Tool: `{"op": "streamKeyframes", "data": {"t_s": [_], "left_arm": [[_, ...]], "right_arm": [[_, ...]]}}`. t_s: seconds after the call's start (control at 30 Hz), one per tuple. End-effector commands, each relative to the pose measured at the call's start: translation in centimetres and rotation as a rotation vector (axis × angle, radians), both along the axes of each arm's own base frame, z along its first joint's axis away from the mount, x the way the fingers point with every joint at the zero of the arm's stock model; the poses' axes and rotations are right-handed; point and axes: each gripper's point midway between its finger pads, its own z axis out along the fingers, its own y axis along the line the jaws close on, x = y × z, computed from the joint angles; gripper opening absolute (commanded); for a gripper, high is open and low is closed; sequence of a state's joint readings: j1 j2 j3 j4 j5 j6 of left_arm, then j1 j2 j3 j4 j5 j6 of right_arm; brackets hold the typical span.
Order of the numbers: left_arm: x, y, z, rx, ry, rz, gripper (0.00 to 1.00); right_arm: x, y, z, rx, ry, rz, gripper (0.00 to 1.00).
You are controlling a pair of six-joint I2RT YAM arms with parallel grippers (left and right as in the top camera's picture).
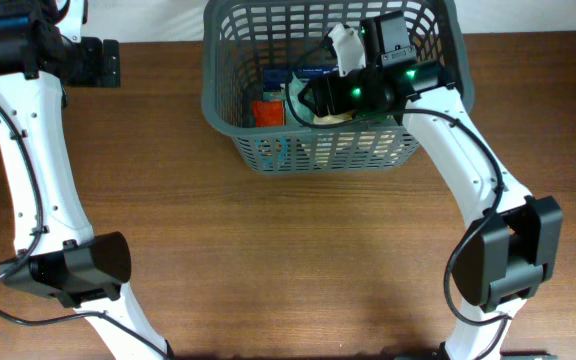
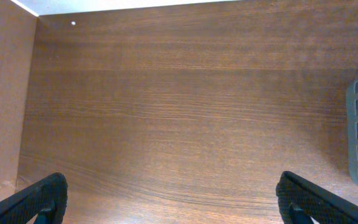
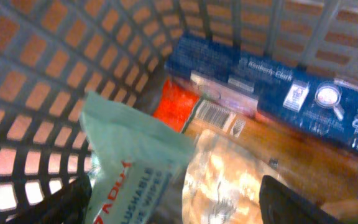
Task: Pack container
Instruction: 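Carry the wipes packet over the basket and release it inside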
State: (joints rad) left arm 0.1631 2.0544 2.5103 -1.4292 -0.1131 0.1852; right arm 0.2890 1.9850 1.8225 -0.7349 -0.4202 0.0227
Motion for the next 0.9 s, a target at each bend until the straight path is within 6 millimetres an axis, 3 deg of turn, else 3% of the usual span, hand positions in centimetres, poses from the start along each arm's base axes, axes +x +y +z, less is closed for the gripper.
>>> {"op": "streamKeyframes", "data": {"t_s": [0.0,0.13,0.17,0.23,0.3,0.47,0.57,0.73,0.87], "left_arm": [[-0.2,0.2,0.2,0.0,-0.004,0.016,0.99],[-0.2,0.2,0.2,0.0,-0.004,0.016,0.99],[-0.2,0.2,0.2,0.0,-0.004,0.016,0.99],[-0.2,0.2,0.2,0.0,-0.004,0.016,0.99],[-0.2,0.2,0.2,0.0,-0.004,0.016,0.99],[-0.2,0.2,0.2,0.0,-0.004,0.016,0.99],[-0.2,0.2,0.2,0.0,-0.004,0.016,0.99],[-0.2,0.2,0.2,0.0,-0.004,0.016,0.99],[-0.2,0.2,0.2,0.0,-0.004,0.016,0.99]], "right_arm": [[-1.0,-0.5,7.0,0.053,-0.095,-0.006,0.84],[-2.1,-2.2,12.7,0.052,-0.169,-0.04,0.85],[-2.3,-3.3,15.1,0.04,-0.209,-0.072,0.86],[-2.8,-4.1,17.3,0.037,-0.243,-0.079,0.9],[-3.3,-4.4,18.2,0.02,-0.265,-0.064,0.94],[-3.8,-5.1,17.2,-0.024,-0.218,-0.087,0.93],[-4.0,-6.4,18.6,-0.056,-0.267,-0.117,0.93],[-5.7,-10.5,25.8,-0.038,-0.438,-0.218,0.93],[-7.7,-17.0,30.2,-0.099,-0.546,-0.408,0.95]]}}
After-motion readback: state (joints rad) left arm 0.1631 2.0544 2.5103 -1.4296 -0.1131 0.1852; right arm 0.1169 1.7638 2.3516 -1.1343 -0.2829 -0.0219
